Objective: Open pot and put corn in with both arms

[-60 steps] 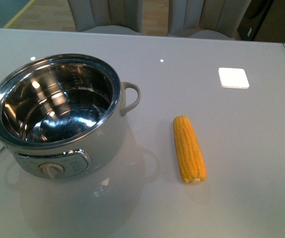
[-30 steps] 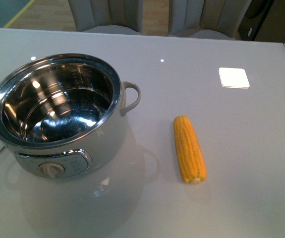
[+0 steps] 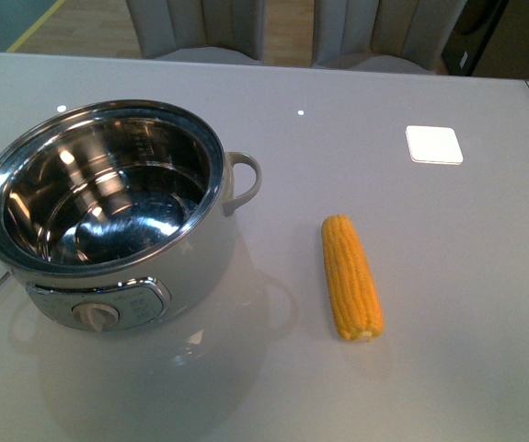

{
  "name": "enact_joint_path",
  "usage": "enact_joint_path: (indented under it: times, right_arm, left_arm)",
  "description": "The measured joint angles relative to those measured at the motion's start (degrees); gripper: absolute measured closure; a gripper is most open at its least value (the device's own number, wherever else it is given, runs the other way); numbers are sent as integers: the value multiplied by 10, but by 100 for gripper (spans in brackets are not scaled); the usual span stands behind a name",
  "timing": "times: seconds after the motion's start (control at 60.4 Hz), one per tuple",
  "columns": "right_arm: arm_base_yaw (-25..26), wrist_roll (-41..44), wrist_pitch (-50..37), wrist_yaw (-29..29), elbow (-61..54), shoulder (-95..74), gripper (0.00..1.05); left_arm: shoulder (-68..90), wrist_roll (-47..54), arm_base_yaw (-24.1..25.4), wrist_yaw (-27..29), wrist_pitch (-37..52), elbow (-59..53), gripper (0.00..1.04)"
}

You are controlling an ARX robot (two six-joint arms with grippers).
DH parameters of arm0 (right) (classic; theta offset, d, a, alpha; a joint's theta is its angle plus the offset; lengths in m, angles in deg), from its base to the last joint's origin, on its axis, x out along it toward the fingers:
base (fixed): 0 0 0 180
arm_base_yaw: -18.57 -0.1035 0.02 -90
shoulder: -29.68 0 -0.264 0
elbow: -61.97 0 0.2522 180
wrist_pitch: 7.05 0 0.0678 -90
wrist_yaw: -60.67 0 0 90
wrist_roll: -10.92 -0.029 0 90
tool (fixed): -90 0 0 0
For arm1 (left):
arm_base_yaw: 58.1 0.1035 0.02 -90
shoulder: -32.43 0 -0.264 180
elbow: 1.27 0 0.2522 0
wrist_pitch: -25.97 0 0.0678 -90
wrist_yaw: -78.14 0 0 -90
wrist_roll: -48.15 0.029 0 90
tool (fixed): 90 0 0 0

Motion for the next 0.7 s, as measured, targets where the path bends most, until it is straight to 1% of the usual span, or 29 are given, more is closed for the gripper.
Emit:
enact_joint_path:
  times: [0.083,0.48,0.514,0.547,0.613,0.63,0.663,0.696]
  right_arm:
    - [0,0,0,0,0,0,9]
    - [0,0,0,0,0,0,9]
    - [2,-17,27,-9,9,-14,9]
    - [2,-61,120,-22,47,-63,9]
    - [2,-132,237,-27,101,-160,9]
    - [1,-153,263,-27,110,-186,9]
    - [-1,-172,286,-26,116,-214,9]
    - [-3,-191,291,-27,116,-235,9]
  left_arm:
    - [0,0,0,0,0,0,101]
    - [0,0,0,0,0,0,29]
    - [0,0,0,0,0,0,23]
    - [0,0,0,0,0,0,16]
    - [0,0,0,0,0,0,6]
    - [0,2,0,0,0,0,5]
    - [0,2,0,0,0,0,6]
    - [0,2,0,0,0,0,7]
